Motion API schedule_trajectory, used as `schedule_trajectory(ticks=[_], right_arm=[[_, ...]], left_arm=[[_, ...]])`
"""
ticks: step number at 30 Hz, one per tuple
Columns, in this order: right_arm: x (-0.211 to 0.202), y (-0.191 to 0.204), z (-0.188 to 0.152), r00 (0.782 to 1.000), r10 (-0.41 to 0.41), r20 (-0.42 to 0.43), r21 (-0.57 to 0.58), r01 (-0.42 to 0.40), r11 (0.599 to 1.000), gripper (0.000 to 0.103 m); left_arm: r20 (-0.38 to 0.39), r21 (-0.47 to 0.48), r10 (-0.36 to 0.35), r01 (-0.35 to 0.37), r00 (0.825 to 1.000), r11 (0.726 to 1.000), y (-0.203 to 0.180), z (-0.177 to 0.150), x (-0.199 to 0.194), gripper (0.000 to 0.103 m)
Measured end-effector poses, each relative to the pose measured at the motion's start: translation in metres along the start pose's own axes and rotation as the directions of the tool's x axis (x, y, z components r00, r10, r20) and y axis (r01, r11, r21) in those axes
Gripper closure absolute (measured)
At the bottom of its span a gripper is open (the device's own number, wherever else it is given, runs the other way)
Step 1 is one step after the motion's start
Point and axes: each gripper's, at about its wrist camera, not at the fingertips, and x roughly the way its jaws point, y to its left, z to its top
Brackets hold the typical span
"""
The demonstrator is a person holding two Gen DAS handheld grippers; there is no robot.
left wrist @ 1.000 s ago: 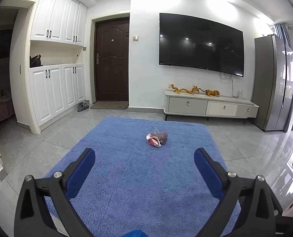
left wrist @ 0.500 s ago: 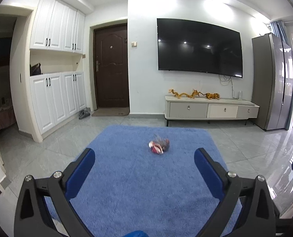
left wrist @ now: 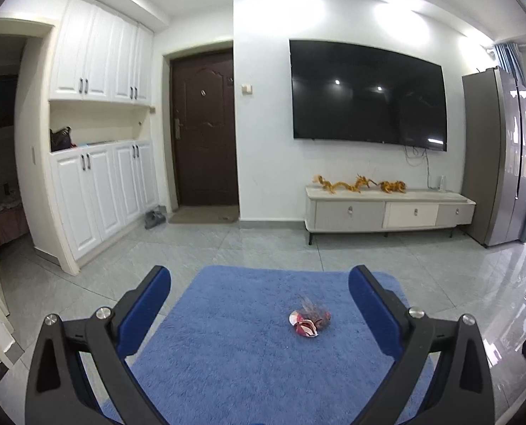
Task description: Collect trash
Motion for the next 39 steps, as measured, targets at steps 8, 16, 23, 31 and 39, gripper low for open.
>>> schedule_trajectory(ticks=[8,16,23,31,39], right_arm=[[0.095,-0.004,0.008,0.985,0.155,-0.080,0.093,-0.147,0.985,0.017],[0.213,-0.015,-0.037,0.922,0.331,-0.200,0.283,-0.269,0.921,0.046],[0.304,-0.004,-0.074,0.867,0.404,-0.293,0.358,-0.292,0.887,0.048],[0.371,0.029,-0.099,0.810,0.470,-0.351,0.382,-0.334,0.861,0.052],[0.411,0.031,-0.125,0.763,0.508,-0.401,0.472,-0.303,0.828,0.090]], left_arm=[[-0.229,-0.014,-0.114,0.114,0.967,0.993,-0.008,-0.035,0.123,0.002],[-0.439,-0.076,-0.220,0.207,0.871,0.975,-0.018,-0.096,0.244,0.021],[-0.556,-0.180,-0.319,0.263,0.767,0.948,-0.024,-0.142,0.320,0.039],[-0.538,-0.174,-0.363,0.321,0.761,0.931,-0.030,-0.157,0.336,0.043],[-0.502,-0.180,-0.417,0.380,0.758,0.907,-0.031,-0.162,0.325,0.073]])
